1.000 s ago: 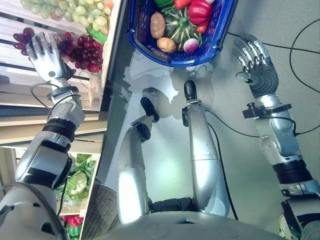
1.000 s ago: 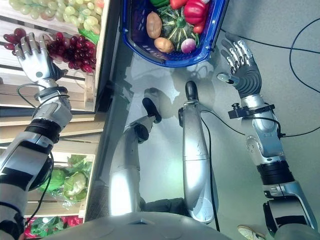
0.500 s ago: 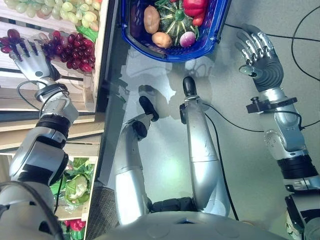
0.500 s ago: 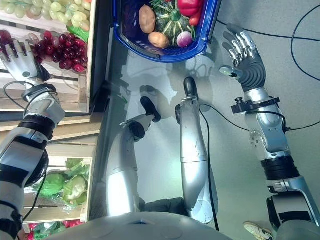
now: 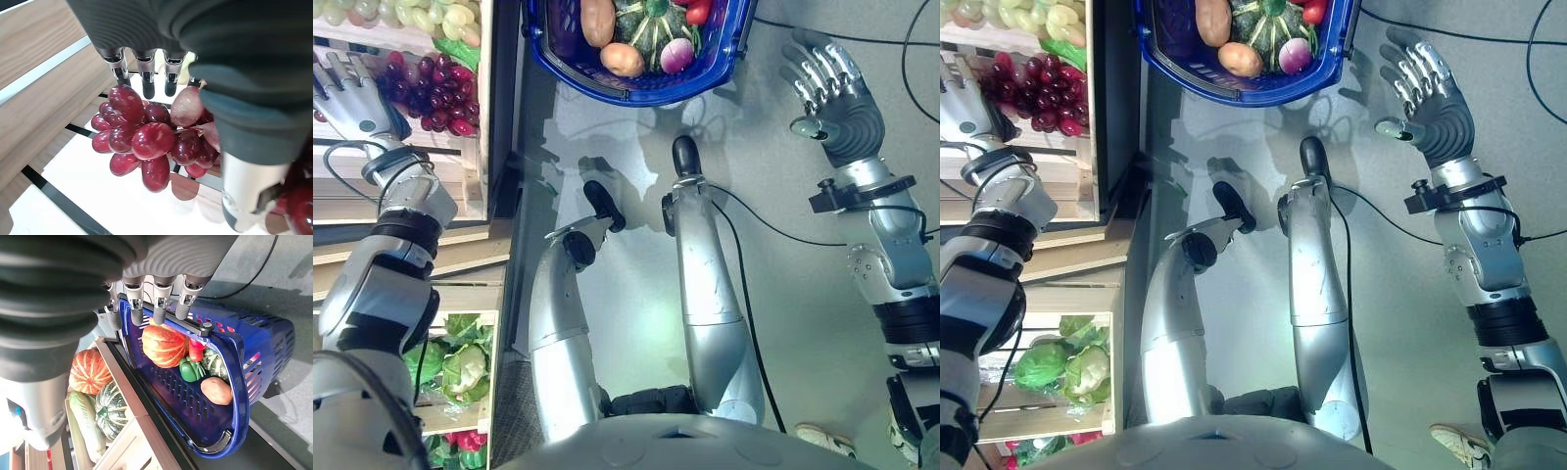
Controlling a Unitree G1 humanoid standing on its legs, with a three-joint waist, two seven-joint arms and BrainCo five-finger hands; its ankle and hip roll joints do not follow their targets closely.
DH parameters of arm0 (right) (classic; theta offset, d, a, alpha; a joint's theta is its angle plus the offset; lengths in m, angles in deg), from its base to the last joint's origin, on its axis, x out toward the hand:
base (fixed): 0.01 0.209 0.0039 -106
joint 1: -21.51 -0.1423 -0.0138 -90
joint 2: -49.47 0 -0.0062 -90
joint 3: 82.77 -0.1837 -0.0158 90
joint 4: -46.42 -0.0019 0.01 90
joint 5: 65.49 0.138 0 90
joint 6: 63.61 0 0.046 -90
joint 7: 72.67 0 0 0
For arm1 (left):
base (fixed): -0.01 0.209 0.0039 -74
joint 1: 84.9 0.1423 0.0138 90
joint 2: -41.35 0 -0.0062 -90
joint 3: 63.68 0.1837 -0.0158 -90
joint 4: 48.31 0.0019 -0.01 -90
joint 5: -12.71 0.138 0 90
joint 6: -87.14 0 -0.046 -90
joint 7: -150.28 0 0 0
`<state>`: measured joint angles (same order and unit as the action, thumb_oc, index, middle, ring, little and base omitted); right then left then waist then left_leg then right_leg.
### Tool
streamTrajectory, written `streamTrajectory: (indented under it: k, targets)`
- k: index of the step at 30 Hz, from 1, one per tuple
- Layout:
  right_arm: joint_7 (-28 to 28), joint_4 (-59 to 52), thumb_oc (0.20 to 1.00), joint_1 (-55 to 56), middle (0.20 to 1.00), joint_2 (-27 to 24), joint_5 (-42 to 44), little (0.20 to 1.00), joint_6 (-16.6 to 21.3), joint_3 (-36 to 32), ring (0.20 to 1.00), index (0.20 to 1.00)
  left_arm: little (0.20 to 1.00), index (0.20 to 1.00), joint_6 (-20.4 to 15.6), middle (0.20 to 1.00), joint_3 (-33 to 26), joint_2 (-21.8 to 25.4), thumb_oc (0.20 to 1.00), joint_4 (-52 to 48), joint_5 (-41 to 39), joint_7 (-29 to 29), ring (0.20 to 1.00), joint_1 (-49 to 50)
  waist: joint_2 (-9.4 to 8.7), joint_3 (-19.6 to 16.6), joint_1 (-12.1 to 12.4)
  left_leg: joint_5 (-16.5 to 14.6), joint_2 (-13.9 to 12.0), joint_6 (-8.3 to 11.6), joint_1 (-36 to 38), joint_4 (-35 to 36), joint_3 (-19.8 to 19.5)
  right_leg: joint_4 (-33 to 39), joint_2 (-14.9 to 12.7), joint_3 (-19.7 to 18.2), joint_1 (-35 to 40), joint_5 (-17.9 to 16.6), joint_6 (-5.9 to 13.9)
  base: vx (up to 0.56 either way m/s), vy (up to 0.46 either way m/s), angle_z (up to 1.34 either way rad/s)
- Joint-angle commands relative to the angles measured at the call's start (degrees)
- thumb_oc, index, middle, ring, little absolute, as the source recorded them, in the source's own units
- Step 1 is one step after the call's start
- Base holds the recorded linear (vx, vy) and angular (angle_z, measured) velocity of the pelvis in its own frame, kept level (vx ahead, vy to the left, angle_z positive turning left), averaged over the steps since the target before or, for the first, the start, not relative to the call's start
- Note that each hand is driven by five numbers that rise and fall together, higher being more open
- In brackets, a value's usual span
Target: Pick up fruits and vegetables into the basket
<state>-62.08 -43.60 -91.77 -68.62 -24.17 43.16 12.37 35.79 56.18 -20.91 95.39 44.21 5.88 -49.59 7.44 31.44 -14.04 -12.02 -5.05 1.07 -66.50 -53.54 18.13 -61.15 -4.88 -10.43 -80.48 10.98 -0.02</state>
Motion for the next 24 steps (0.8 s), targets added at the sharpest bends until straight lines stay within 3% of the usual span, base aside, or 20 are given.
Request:
streamTrajectory:
  k: [1,5,6,7,8,12,20,24]
  targets:
    - [1.8,-5.8,1.0,0.6,1.0,-1.1,1.7,1.0,1.1,-0.3,1.0,1.0,1.0,1.0,4.2,1.0,-0.2,4.9,1.0,6.1,1.7,-0.7,1.0,1.5,1.88,-1.6,-3.6,-0.1,0.8,3.31,-2.5,-0.6,0.6,0.5,1.2,2.8,0.6,1.3,1.9,0.01,0.034,-0.04]
    - [1.9,-6.0,1.0,-0.9,1.0,-1.5,1.4,1.0,0.5,0.6,1.0,1.0,1.0,1.0,4.1,1.0,1.1,4.0,1.0,7.1,1.7,-2.1,1.0,1.2,1.85,-1.6,-3.8,0.2,0.8,3.7,-2.8,-0.2,0.7,0.7,1.5,2.5,0.1,1.0,2.0,-0.01,0.023,-0.05]
    - [1.8,-6.2,1.0,-1.2,1.0,-1.5,1.2,1.0,0.2,0.7,1.0,1.0,0.906,0.906,4.1,0.906,1.0,3.7,0.906,7.1,1.3,-2.1,0.906,1.4,1.88,-1.6,-3.8,0.3,0.9,3.76,-2.7,0.0,0.7,0.8,1.6,2.5,0.1,1.0,2.02,-0.01,0.021,-0.07]
    - [1.9,-6.2,1.0,-1.5,1.0,-1.7,1.1,1.0,0.1,0.9,1.0,1.0,0.705,0.705,4.1,0.705,1.1,3.5,0.705,7.2,1.0,-2.2,0.705,1.6,1.87,-1.6,-3.8,0.3,0.9,3.83,-2.8,0.0,0.7,0.8,1.7,2.4,0.0,0.9,2.04,-0.01,0.023,-0.08]
    - [2.1,-6.3,1.0,-1.8,1.0,-1.8,1.0,1.0,-0.1,1.0,1.0,1.0,0.2,0.2,4.1,0.2,1.1,3.2,0.2,7.5,0.6,-2.7,0.2,1.8,1.84,-1.6,-3.8,0.4,0.9,3.87,-2.8,0.1,0.8,0.8,1.7,2.4,0.0,0.9,2.08,-0.02,0.015,-0.09]
    - [2.3,-6.6,1.0,-2.8,1.0,-2.2,1.2,1.0,-0.4,1.0,1.0,1.0,0.2,0.2,4.2,0.2,1.3,3.0,0.2,8.2,-1.0,-4.2,0.2,2.1,1.84,-1.6,-3.6,0.7,0.8,3.99,-2.5,0.8,0.9,1.2,1.6,2.5,0.1,0.7,2.16,-0.03,0.007,-0.06]
    - [4.2,-7.4,1.0,-4.0,1.0,-2.3,1.2,1.0,-1.9,0.2,1.0,1.0,0.2,0.2,0.9,0.2,0.6,2.1,0.2,10.7,-4.8,-5.7,0.2,5.4,2.15,-1.6,-3.4,1.5,1.1,4.83,0.1,3.6,1.1,3.8,0.9,2.7,2.5,0.3,2.29,-0.05,0.017,0.0]
    - [5.2,-8.3,1.0,-4.0,1.0,-2.4,0.7,1.0,-2.7,-0.1,1.0,1.0,0.2,0.2,-1.6,0.2,0.7,1.7,0.2,11.8,-4.7,-9.6,0.2,8.1,2.18,-1.6,-3.2,2.0,1.2,5.09,2.5,5.5,1.2,5.8,0.2,3.1,4.9,0.0,2.37,-0.05,0.013,-0.01]
